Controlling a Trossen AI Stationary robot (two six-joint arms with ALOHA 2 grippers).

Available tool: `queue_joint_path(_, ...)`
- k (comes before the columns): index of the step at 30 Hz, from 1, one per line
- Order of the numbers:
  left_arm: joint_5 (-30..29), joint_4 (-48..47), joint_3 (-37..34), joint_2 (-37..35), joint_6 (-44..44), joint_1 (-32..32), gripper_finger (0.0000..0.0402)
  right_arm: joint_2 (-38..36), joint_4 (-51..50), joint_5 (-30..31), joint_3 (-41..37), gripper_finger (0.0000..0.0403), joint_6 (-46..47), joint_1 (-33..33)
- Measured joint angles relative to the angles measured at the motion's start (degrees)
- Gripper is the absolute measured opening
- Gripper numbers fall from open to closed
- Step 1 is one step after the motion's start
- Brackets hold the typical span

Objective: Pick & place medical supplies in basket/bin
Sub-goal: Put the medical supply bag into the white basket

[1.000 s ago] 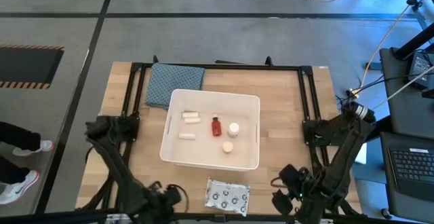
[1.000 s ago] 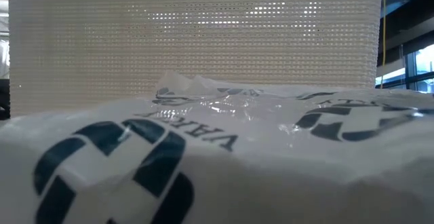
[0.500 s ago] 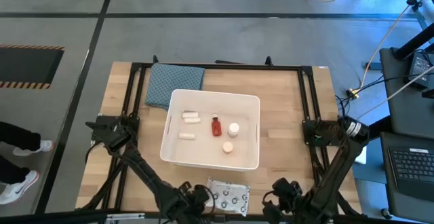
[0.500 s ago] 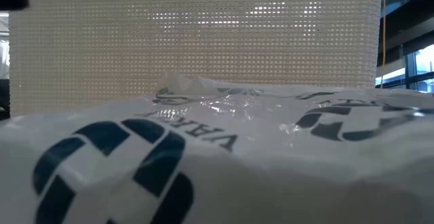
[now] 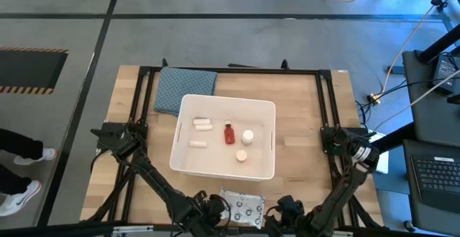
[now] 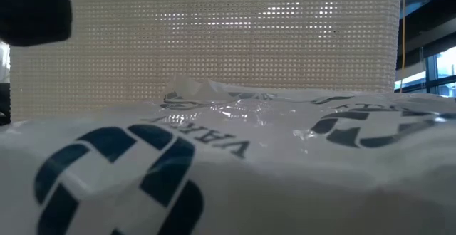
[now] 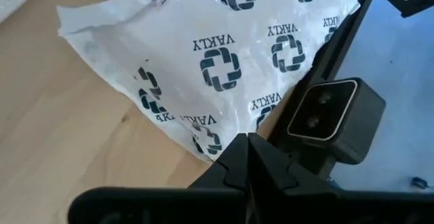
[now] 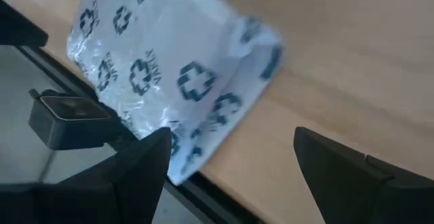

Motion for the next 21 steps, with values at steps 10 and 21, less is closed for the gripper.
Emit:
queue_joint_path(10, 0.29, 0.28, -0.71, 0.00, 0.42, 1.16, 0.0002, 6.37, 12.50, 4.00, 0.03, 0.0312, 1.16, -1.09)
queue_joint_path(21, 2.51, 8.18, -6.52, 0.22, -0.43, 2.26, 0.0002, 6.96, 16.38, 7.17, -0.88, 0.0312, 1.88, -2.06)
